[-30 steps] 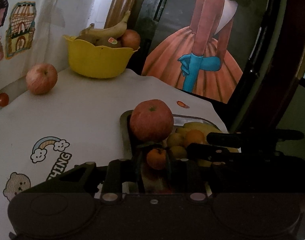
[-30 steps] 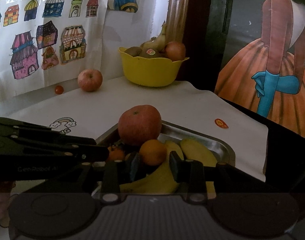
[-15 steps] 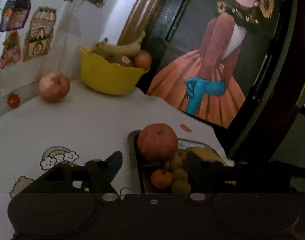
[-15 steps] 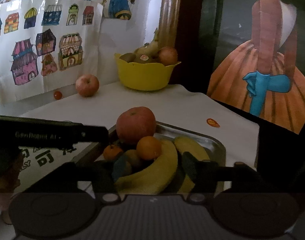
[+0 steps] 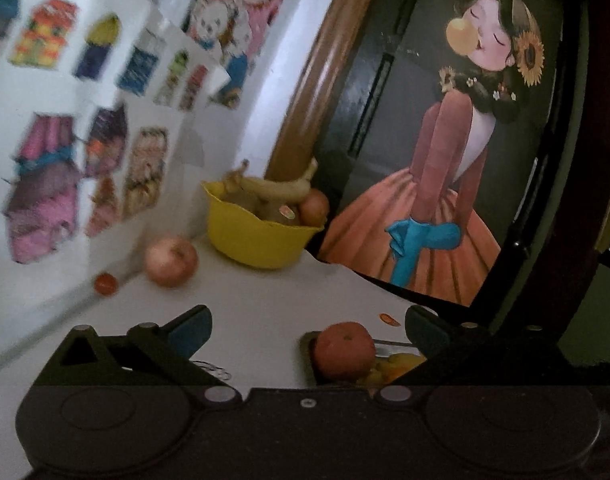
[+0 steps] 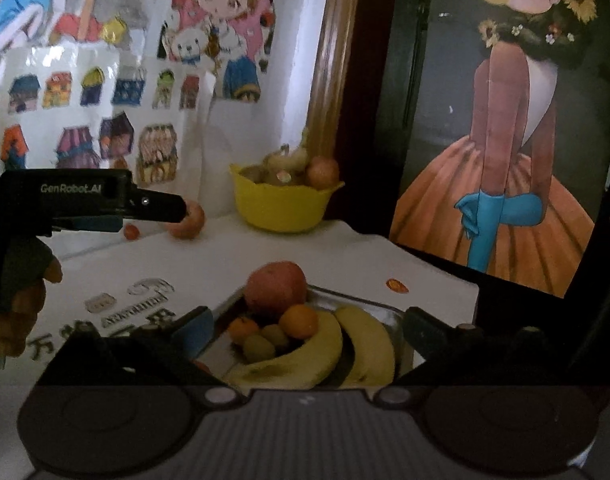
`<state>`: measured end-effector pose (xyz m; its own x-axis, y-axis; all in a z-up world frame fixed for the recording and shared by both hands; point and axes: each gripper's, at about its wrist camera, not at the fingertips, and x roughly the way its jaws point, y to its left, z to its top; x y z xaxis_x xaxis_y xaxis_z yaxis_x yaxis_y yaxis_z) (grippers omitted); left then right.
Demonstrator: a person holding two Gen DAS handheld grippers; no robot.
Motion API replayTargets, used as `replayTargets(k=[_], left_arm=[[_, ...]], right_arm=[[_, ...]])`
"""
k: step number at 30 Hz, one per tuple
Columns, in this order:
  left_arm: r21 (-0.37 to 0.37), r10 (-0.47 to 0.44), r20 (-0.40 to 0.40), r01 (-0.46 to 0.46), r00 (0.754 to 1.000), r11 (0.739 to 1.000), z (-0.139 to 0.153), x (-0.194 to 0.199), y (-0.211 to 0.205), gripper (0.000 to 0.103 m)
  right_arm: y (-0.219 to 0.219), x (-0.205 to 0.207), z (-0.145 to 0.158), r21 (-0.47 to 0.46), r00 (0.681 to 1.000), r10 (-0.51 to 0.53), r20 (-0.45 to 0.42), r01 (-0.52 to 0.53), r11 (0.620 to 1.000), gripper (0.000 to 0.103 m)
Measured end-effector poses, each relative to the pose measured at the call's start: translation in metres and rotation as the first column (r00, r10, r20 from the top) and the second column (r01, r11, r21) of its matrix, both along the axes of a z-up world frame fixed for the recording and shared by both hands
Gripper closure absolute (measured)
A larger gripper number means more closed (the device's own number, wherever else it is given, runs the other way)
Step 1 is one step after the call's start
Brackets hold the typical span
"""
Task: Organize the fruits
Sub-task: 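Lift both open tools up and away from the tray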
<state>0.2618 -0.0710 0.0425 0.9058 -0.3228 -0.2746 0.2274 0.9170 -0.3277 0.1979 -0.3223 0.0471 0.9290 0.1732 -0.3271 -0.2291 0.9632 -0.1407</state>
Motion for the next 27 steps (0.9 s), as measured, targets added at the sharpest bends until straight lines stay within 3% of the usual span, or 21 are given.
replayTargets(k=[7,18,27], left_arm=[[0.074,0.061,0.0,-0.061,0.998,0.995,0.002,-0.048,0.038,0.001],[0.163,0.104,-0.002,-0.102,0.995,0.981,-0.008,-0.111,0.088,0.001],[0.156,0.208,-0.044,-0.199,0.977,0.968,-0.022,-0.15,0.13,0.001]], right_arm=[[0.016,-0.042,0.006,0.011,0.999,0.025,0.034,-0.025,1.0,0.0],[0.046,-0.095,-0.004,0.023,0.999,0.045,-0.009,-0.044,0.999,0.0],[0.081,-0.111,-0.019,0.021,0.992,0.084,-0.09,-0.083,0.996,0.0]])
